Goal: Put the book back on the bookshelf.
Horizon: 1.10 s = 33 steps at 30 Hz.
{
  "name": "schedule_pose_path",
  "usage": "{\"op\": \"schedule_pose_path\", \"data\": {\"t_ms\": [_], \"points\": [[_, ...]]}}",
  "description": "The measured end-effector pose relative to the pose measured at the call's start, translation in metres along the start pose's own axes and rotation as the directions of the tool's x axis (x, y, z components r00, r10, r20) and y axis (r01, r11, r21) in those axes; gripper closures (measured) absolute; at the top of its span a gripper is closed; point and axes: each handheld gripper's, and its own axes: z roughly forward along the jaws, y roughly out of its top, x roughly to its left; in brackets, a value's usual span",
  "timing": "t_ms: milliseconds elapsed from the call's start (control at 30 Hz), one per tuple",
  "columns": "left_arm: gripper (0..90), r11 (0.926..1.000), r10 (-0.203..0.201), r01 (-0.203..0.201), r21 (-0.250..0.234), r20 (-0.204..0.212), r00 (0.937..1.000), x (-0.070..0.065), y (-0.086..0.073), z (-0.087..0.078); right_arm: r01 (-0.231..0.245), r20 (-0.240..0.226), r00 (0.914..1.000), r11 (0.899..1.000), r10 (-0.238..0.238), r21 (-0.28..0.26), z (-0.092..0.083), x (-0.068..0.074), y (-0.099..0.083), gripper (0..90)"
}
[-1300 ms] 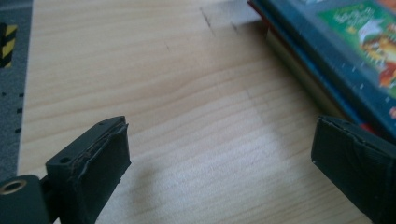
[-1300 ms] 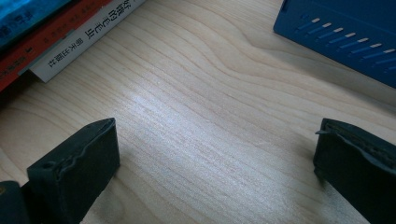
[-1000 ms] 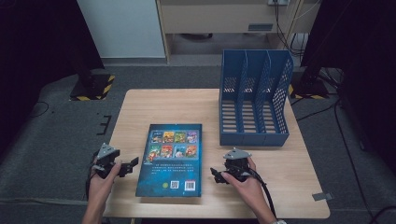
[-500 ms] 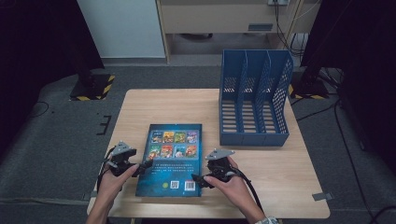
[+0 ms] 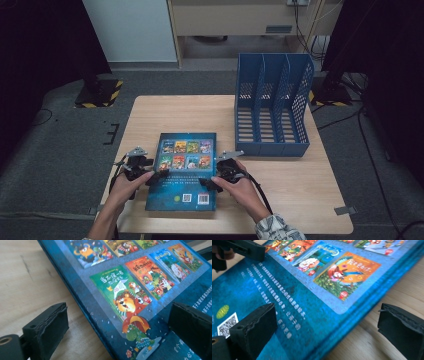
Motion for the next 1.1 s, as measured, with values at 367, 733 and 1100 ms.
{"op": "schedule_pose_path", "data": {"t_ms": [367,733,1100], "points": [[4.9,0.9993,0.002,-0.004,0.037,0.065,0.9979,-0.001,0.002,0.004,-0.018,-0.042,0.9989,0.999,0.019,0.031,0.011,0.001,0.005,0.6],[15.9,1.0,0.005,-0.005,0.001,0.018,0.9998,-0.008,0.012,-0.016,0.032,0.032,0.9989,0.999,-0.033,0.03,0.001,0.011,0.02,7.8],[25.2,0.9998,0.011,-0.011,-0.015,0.002,0.9999,-0.008,0.03,-0.021,0.034,0.078,0.9962,0.998,-0.038,0.05,-0.009,0.0,0.046,17.0]]}}
